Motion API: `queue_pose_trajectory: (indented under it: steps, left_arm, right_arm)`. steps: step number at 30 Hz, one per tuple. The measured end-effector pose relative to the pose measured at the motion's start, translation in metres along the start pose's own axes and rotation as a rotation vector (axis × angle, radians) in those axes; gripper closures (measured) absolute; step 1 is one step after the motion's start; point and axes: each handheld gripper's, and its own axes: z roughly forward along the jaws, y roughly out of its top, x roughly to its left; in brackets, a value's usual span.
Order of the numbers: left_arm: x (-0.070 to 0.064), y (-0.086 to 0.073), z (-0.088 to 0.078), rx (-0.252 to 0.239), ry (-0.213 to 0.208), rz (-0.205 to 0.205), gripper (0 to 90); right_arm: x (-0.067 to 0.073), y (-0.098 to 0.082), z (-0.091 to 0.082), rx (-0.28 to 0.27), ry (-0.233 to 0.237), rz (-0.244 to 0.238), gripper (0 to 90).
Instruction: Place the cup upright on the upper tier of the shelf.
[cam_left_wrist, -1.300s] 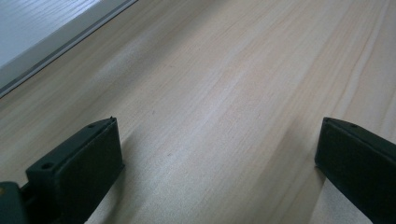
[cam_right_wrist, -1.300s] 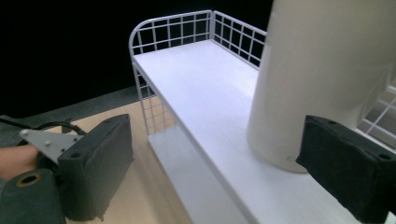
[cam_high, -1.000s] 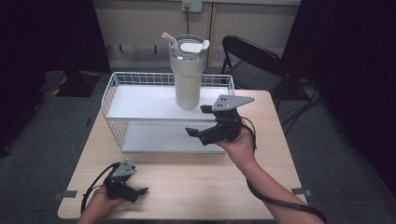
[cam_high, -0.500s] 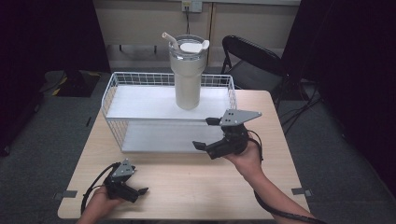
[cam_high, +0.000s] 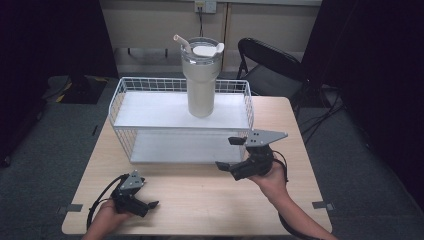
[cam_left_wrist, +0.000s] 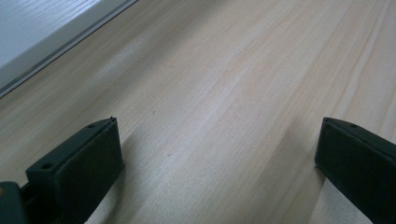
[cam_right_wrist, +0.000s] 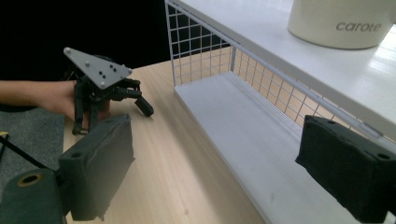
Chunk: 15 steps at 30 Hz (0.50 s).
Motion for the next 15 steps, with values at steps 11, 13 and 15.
queue_pose_trajectory:
  steps: [11, 13, 15]
  left_arm:
    - [0.0, 0.0, 0.0, -0.001, 0.0, -0.001, 0.0]
    - [0.0, 0.0, 0.0, -0.001, 0.0, -0.001, 0.1]
    - [0.0, 0.0, 0.0, -0.001, 0.0, -0.001, 0.0]
  right_arm:
    - [0.003, -0.031, 0.0, 0.032, 0.015, -0.003, 9.7]
    - [0.003, -0.037, 0.0, 0.035, 0.014, 0.004, 9.7]
    - [0.003, -0.044, 0.0, 0.043, 0.019, 0.008, 9.8]
